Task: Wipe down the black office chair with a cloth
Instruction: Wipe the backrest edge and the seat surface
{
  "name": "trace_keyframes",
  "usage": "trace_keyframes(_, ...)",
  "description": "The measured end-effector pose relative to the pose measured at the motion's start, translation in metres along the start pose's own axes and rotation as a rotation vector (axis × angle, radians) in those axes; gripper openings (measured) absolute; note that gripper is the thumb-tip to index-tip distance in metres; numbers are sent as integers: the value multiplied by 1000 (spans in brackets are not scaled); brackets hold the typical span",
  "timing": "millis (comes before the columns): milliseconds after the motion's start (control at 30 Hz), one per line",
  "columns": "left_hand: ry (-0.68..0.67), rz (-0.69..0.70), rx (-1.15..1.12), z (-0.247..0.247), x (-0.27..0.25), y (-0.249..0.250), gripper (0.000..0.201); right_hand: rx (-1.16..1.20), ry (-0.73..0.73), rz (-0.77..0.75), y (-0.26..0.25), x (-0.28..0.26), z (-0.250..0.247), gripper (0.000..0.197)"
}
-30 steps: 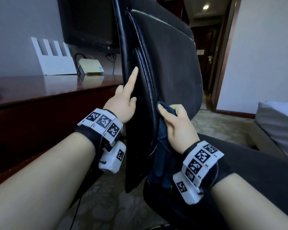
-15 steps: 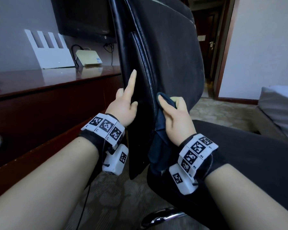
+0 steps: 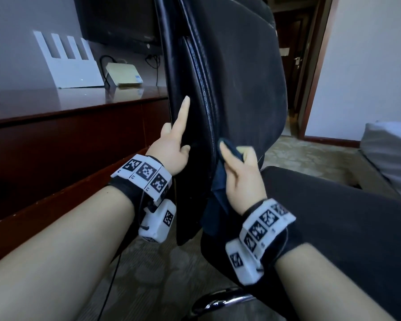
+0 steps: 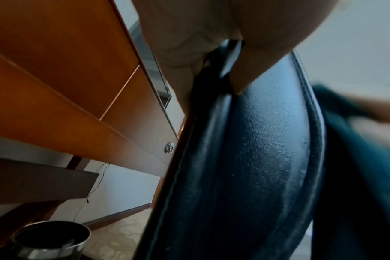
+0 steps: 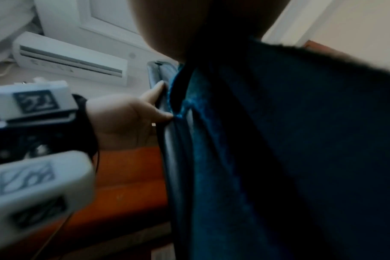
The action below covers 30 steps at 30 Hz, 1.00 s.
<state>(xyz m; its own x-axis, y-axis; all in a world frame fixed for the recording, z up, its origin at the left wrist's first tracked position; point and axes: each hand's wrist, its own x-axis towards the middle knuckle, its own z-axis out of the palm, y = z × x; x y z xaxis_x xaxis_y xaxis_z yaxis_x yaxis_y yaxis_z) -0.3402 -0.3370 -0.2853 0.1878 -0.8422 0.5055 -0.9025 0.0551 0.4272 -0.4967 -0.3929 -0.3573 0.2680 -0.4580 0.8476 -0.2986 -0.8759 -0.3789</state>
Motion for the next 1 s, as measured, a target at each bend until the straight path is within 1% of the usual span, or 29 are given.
trace_keyframes(67,-6,-1,1,1,3,1,90,11,-94,36,11,-18,-1,45)
trace_keyframes(133,-12,-9,-1,3,6,1,90,-7,-129,34,15,-20,-6,45)
trace_keyframes(167,-12,-14,-4,3,7,1,90,-23,-108,18,14,-15,-10,45)
trace_keyframes(267,-5,-16,-4,4,4,0,87,-35,18,-24,1,14,-16,45)
trace_keyframes(367,-2,-2,-7,8,-1,-4,82,-23,51,-31,-6,31,-7,43)
trace_keyframes(433,-17,5,-5,11,-4,-5,80,7,60,-7,-4,23,4,43)
trace_keyframes(533,-75,-22,23,17,-10,-9,84,42,71,43,3,-8,18,46)
trace_keyframes(633,-123,-54,61,25,-16,-12,85,54,7,92,11,-31,22,47)
trace_keyframes(700,-125,-60,62,28,-15,-14,84,41,-8,88,12,-29,17,47)
trace_keyframes(800,-108,-57,58,30,-11,-17,83,17,70,42,7,-10,9,45)
trace_keyframes(867,-109,-72,49,30,-11,-18,84,18,85,33,4,-2,13,45)
trace_keyframes(933,-110,-78,46,30,-12,-18,84,27,92,44,2,-7,22,46)
trace_keyframes(1000,-114,-74,42,30,-13,-19,83,56,114,79,6,-24,35,46)
